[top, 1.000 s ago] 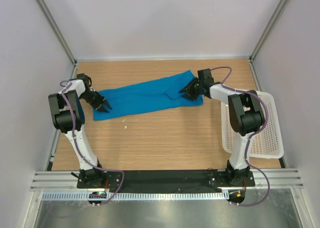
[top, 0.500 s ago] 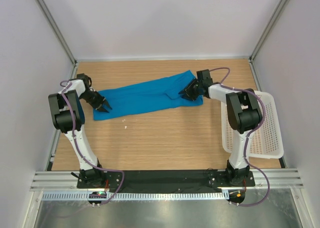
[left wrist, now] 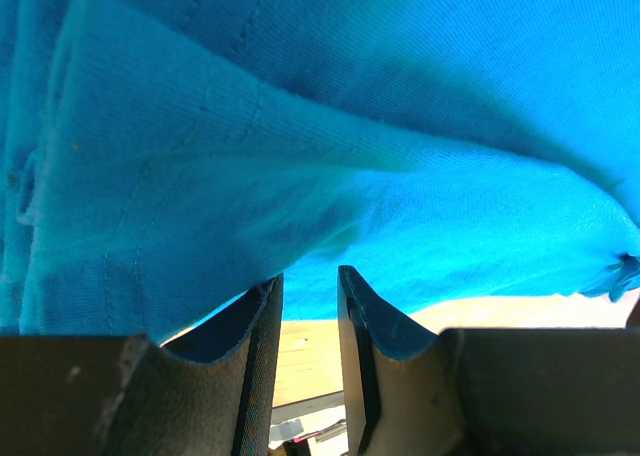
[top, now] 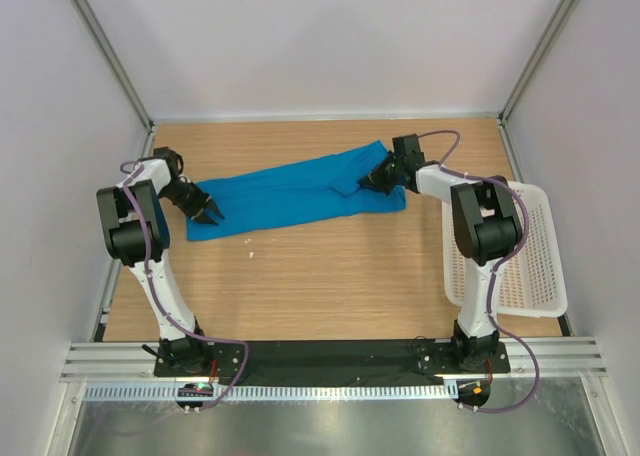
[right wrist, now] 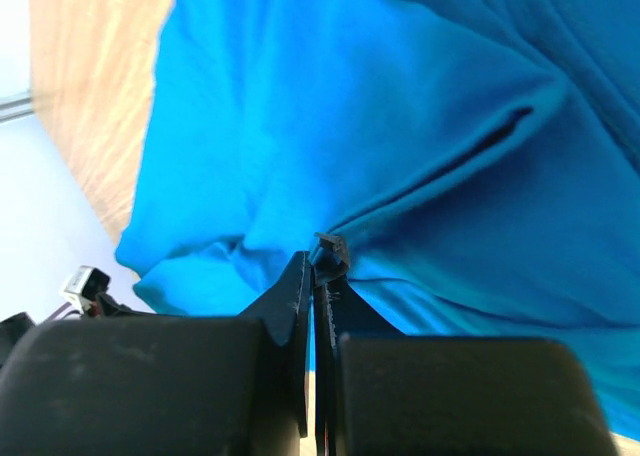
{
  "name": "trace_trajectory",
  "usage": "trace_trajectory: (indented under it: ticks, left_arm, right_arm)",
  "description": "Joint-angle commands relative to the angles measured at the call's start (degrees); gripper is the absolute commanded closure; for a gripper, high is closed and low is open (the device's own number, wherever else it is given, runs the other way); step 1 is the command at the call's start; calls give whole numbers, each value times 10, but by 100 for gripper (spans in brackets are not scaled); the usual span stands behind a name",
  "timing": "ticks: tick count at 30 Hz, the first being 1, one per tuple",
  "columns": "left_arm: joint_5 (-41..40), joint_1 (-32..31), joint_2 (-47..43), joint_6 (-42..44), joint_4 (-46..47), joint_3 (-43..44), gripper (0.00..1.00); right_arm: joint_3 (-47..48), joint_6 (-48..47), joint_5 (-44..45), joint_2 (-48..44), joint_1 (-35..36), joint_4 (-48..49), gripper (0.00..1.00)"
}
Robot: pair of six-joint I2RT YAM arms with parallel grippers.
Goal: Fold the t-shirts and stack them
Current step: Fold the tshirt
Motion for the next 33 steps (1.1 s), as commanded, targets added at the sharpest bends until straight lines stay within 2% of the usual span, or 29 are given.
trace_trajectory:
  ticks: [1,5,6,7,9,10,11,15,17,21,22,24,27,33]
  left_arm:
    - [8,-1,-10,9,-2,7,71]
    - [8,-1,-12,8,0,4,71]
    - [8,-1,-11,7,0,3,71]
    - [10,-1,-11,7,0,2,71]
    - [14,-1,-11,5,1,0,70]
    - [16,-1,-12,5,1,-1,70]
    - [16,-1,-14,6,1,0,69]
    - [10,-1,-18,9,-3,4,69]
    - [5,-1,-19,9,-3,9,69]
    - [-14,-1,-23,21,-13,24,69]
    - [-18,-1,-25,25,-16,27,68]
    - [-34,-2,-32,32,-23,31,67]
    - [-40,-1,-34,39,-25,27,66]
    - [-42,-7,-31,38,-22,15,66]
  right_arm:
    - [30,10,1,9,2,42,99]
    - [73,27,-13,63,4,118,97]
    - [106,57,-31,81,4,139,96]
    - [125,75,-42,101,5,204,90]
    - [206,114,-54,160,6,220,82]
    - [229,128,-63,174,5,233,72]
    - [257,137,-64,186,5,240,70]
    - [270,87,-62,156,1,178,57]
    - [255,64,-65,140,-3,155,57]
    - [257,-47,-46,82,-14,-36,56]
    - [262,-111,-9,73,-13,-81,56]
    - [284,-156,22,56,-13,-197,56]
    - [279,-217,83,39,-4,-296,55]
    - [193,-274,153,-22,21,-337,56]
